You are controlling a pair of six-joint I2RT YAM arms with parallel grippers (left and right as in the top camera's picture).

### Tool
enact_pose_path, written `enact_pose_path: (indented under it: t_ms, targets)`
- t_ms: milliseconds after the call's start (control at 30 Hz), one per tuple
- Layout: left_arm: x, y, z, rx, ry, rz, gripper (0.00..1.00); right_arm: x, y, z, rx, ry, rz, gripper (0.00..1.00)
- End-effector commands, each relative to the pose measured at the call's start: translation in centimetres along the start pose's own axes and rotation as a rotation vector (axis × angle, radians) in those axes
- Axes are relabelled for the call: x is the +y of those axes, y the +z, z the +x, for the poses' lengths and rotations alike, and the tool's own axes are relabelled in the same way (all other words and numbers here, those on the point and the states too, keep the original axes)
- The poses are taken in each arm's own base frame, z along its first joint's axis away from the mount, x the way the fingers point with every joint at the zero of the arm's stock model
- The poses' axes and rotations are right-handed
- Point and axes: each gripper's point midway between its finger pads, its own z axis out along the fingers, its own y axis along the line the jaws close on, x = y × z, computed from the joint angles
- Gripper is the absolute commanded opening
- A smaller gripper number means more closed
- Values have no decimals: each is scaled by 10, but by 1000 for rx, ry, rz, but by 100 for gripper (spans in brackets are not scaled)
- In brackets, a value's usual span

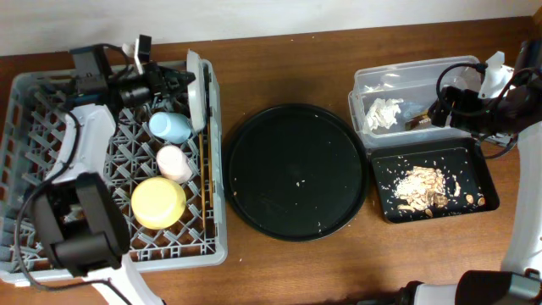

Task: Sort waste into correct bins and load items into the dishwasher rack
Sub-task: 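Lift the white plate with the left gripper and stand it in the rack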

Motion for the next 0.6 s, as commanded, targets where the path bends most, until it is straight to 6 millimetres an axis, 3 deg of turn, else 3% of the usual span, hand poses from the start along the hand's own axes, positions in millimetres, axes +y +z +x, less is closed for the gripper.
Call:
enact_pose_path:
  t_ms: [0,33,133,200,333,367,433,500,533,567]
  targets:
    - [20,4,4,6,-33,-8,19,-2,-1,0,-2,7,7,99]
    - [15,4,1,4,-8,10,42,-2,-1,0,-3,7,7,99]
    - [-1,-4,-6,-12,37,34,99,-2,-1,0,-3,7,7,99]
    - [-14,-17,-14,-43,70,27,99,-2,-1,0,-3,7,7,99]
    - [-78,-56,-19,-108,153,11,99,-2,-1,0,-3,7,7,99]
    - [-83,-62,-18,-133,134,-51,99,-2,-1,0,-3,7,7,99]
    - [-74,-87,-11,-220,139,-370,99,-2,-1,0,-3,7,7,99]
    - [-39,-141,4,-301,123,-893,99,-2,-1,0,-3,7,7,99]
    - [-32,-160,12,-314,114,-1058,99,-2,-1,0,-3,7,7,99]
    - [-30,-165,18,-307,114,-1130,99,-2,-1,0,-3,6,7,99]
